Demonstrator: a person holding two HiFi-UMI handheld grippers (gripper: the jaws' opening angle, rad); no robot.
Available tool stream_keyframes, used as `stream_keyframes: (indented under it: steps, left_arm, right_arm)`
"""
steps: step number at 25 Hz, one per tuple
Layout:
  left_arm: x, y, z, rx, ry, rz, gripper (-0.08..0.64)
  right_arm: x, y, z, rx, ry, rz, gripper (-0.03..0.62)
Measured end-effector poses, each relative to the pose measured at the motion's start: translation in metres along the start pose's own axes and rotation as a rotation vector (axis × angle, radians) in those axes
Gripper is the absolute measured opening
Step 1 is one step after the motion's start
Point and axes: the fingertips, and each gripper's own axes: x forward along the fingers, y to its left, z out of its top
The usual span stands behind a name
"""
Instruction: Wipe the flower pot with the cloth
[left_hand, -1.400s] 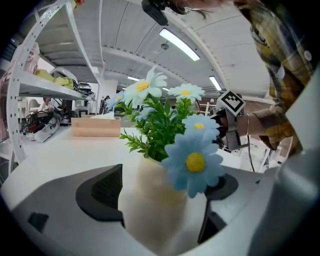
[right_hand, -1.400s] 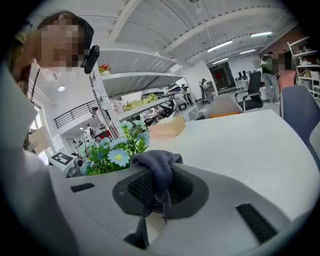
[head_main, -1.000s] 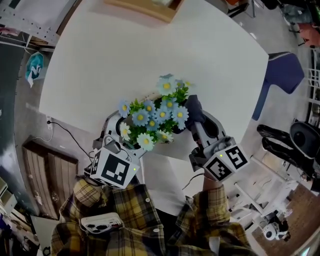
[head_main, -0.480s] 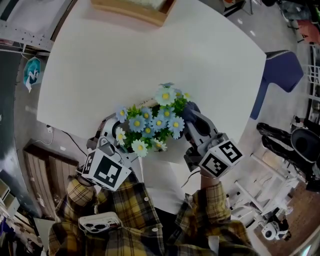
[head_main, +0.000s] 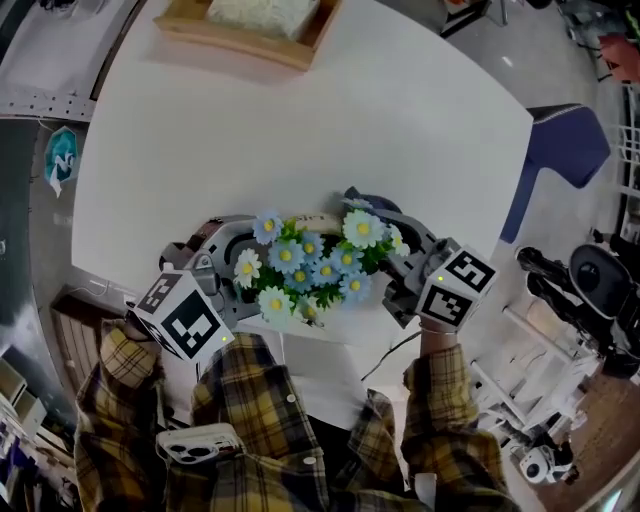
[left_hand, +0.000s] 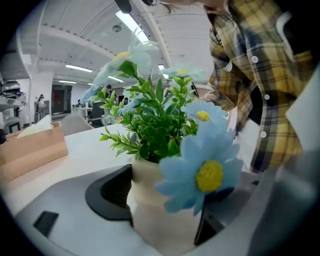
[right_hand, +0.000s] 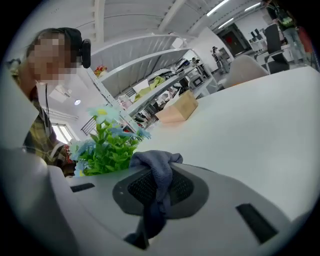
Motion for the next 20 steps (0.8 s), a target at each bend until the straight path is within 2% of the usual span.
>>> stream_keyframes:
  steps: [6, 12, 17, 20]
  left_arm:
    - [0.006, 0.011, 0.005, 0.107, 0.046, -0.225, 0.400]
    - [0.016, 0.014, 0.012, 0.204, 0.110, -0.376, 0.400]
    - [0.015, 0.026, 0.010, 0.258, 0.155, -0.420, 0.400]
    - [0.016, 0.026, 0.008, 0.210, 0.167, -0.395, 0.402]
  right_arm:
    - [0.018, -0.002, 0.011, -0.104, 0.173, 0.193, 0.021]
    - [0.031, 0.007, 0.013, -0.195, 0.331, 0.359, 0.021]
    - [0.053, 0.012, 0.020, -0.214, 0.371, 0.402, 0.021]
    - [0.053, 0.012, 0.021, -0.219, 0.367, 0.390, 0.021]
